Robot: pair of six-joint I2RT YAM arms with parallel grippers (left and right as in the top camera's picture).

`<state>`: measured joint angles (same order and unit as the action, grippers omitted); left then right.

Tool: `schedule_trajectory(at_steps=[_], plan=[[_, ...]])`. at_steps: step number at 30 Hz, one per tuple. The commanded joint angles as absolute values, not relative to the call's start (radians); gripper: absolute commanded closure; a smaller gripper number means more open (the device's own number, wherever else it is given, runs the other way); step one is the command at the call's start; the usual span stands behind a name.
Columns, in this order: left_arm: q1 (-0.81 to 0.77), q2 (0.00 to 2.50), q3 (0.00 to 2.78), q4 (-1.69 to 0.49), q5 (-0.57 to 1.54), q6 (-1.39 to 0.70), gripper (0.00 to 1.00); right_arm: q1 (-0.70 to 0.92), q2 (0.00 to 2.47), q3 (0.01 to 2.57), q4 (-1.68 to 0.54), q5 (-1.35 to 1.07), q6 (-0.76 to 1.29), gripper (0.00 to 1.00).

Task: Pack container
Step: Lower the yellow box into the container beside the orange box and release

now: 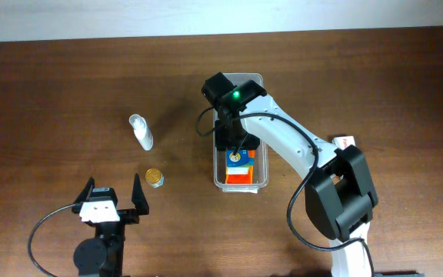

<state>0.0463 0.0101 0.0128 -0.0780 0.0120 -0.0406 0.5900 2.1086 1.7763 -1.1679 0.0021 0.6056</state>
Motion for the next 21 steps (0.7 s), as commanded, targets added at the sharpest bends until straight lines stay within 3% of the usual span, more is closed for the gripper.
schedule_trajectory(at_steps=[1, 21], plan=[[0.051, 0.005, 0.009, -0.080, 0.027, -0.021, 0.01, 0.598, 2.101, 1.772, -1.173, -0.015, 0.612, 0.48], [0.051, 0.005, 0.009, -0.080, 0.027, -0.021, 0.01, 0.622, 2.101, 1.772, -1.235, -0.015, 0.637, 0.47]])
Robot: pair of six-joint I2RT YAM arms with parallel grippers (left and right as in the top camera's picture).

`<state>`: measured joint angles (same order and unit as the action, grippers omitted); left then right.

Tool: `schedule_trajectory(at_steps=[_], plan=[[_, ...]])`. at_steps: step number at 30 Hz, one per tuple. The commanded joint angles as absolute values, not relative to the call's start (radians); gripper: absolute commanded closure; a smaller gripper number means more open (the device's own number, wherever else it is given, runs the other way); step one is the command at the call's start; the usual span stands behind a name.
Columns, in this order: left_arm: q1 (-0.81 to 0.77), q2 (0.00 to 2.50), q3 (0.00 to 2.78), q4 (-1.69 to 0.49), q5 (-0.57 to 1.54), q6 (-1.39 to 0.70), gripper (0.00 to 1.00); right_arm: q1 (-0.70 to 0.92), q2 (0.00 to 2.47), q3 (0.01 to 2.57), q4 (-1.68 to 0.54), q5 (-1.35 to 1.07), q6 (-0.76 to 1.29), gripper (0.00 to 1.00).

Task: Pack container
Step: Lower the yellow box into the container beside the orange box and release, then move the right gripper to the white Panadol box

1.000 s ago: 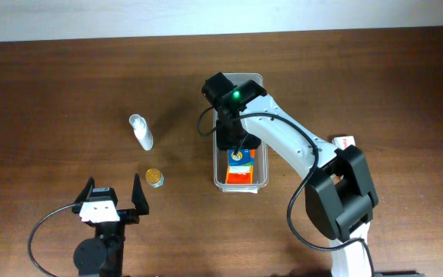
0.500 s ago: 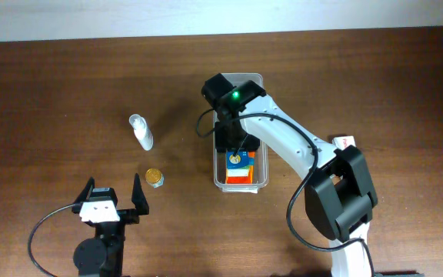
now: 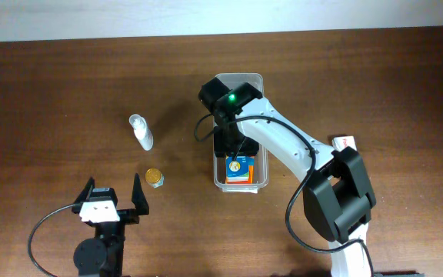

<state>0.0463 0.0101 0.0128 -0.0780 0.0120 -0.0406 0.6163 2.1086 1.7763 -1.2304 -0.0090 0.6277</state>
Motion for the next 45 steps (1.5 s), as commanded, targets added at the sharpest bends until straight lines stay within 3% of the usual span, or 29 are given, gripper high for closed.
schedule_trajectory(at_steps=[1, 27, 41, 45], plan=[[0.051, 0.005, 0.009, -0.080, 0.027, -0.021, 0.01, 0.622, 2.101, 1.772, -1.235, -0.015, 0.637, 0.46], [0.051, 0.005, 0.009, -0.080, 0.027, -0.021, 0.01, 0.622, 2.101, 1.772, -1.327, 0.004, 0.637, 0.51], [0.051, 0.005, 0.009, -0.080, 0.027, -0.021, 0.01, 0.606, 2.098, 1.866, -1.306, -0.006, 0.635, 0.21], [0.051, 0.005, 0.009, -0.080, 0.027, -0.021, 0.01, 0.569, 2.094, 2.002, -1.352, 0.019, 0.613, 0.06]])
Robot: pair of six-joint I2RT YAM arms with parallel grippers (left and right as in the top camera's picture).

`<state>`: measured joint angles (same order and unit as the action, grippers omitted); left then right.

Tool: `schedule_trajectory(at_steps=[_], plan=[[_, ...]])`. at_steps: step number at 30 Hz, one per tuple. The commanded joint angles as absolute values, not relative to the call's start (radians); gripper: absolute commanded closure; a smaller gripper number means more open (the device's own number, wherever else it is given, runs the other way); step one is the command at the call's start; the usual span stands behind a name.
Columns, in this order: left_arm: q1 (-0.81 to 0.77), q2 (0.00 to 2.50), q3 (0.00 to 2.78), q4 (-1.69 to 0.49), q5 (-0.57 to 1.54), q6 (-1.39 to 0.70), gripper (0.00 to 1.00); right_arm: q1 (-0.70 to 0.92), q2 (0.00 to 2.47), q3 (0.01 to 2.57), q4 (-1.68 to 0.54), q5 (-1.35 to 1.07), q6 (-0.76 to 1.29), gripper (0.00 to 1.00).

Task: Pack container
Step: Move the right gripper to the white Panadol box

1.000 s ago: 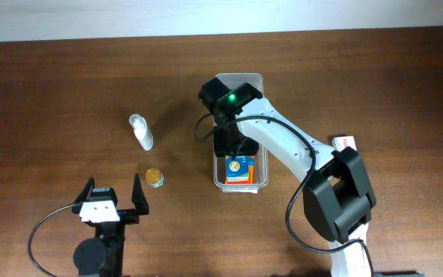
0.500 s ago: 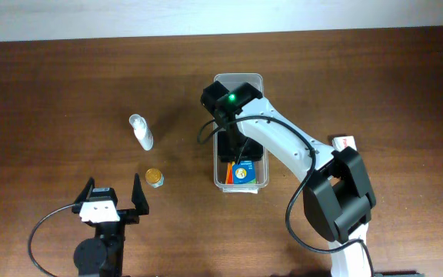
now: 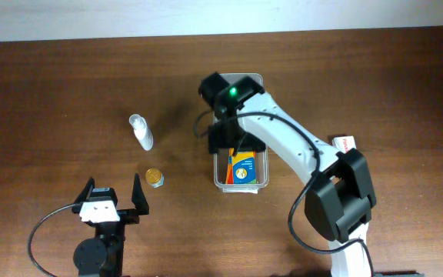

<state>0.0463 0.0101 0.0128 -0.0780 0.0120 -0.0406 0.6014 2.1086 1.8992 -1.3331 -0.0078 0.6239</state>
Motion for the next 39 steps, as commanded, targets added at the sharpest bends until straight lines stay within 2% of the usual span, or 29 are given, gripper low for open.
schedule_trajectory(at_steps=[1, 6, 9, 11, 15, 21, 31, 39], plan=[[0.051, 0.005, 0.009, -0.080, 0.027, -0.021, 0.01, 0.555, 2.091, 2.046, -1.370, 0.022, 0.613, 0.05], [0.051, 0.005, 0.009, -0.080, 0.027, -0.021, 0.01, 0.464, 2.085, 2.310, -1.530, 0.119, 0.559, 0.00], [0.051, 0.005, 0.009, -0.080, 0.027, -0.022, 0.01, 0.397, 2.084, 2.437, -1.695, 0.217, 0.500, 0.01], [0.051, 0.005, 0.009, -0.080, 0.027, -0.021, 0.01, 0.353, 2.065, 2.449, -1.696, 0.172, 0.380, 0.01], [0.051, 0.005, 0.009, -0.080, 0.027, -0.021, 0.01, 0.268, 2.054, 2.447, -1.699, 0.155, 0.279, 0.01], [0.051, 0.005, 0.009, -0.080, 0.027, -0.021, 0.01, 0.150, 2.054, 2.356, -1.699, 0.143, 0.108, 0.01], [0.051, 0.005, 0.009, -0.080, 0.027, -0.021, 0.01, -0.102, 2.054, 2.081, -1.697, 0.191, -0.023, 0.01], [0.051, 0.005, 0.009, -0.080, 0.027, -0.021, 0.01, -0.150, 2.055, 1.912, -1.571, 0.120, -0.105, 0.00]])
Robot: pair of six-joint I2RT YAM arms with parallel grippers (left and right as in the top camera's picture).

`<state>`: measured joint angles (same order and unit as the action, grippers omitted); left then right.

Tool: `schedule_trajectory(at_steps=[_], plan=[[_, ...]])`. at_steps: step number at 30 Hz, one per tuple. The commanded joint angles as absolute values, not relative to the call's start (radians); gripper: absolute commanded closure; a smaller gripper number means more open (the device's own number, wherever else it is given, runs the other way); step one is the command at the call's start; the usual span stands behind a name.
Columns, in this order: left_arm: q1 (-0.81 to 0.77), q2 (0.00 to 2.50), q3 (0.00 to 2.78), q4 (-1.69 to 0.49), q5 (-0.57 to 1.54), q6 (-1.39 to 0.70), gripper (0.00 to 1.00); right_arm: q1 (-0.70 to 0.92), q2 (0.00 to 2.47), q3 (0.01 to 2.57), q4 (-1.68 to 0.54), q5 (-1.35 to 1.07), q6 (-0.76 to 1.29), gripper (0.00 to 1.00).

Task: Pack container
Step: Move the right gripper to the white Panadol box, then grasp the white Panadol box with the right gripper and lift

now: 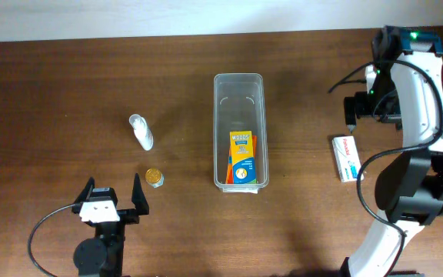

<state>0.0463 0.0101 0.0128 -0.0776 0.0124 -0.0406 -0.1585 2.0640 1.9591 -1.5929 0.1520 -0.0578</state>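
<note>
A clear rectangular container (238, 100) stands at the table's middle. An orange and blue box (241, 157) lies flat in its near half. On the table to the left lie a white bottle (141, 131) and a small gold round tin (154, 177). A white box with red print (347, 158) lies to the right. My right gripper (362, 108) hangs at the far right, just beyond that white box; whether its jaws are apart does not show. By the front edge my left gripper (114, 192) rests open and holds nothing.
The right arm's white links (429, 92) run down the table's right edge to its base at the front right. The left arm's base and cable (91, 250) sit at the front left.
My right gripper has left the container and now hangs at the far right beside the white box. The orange and blue box lies uncovered in the container. The left arm has not moved.
My right gripper was over the container with the orange and blue box standing on edge below it. Then the box lay flatter each time, with the gripper still above it. Now the box lies flat alone and the gripper is away at the right.
</note>
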Motion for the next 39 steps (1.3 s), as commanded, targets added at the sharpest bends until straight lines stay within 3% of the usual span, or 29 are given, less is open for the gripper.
schedule_trajectory(at_steps=[1, 12, 39], plan=[[0.051, 0.005, 0.009, -0.080, 0.027, -0.021, 0.01, -0.147, 2.055, 1.889, -1.552, 0.120, -0.105, 0.00], [0.051, 0.005, 0.009, -0.080, 0.027, -0.021, 0.00, -0.138, 2.055, 1.631, -1.373, 0.110, -0.153, 0.00], [0.051, 0.005, 0.009, -0.080, 0.027, -0.021, 0.01, -0.145, 2.056, 1.447, -1.203, -0.015, -0.240, 0.01]])
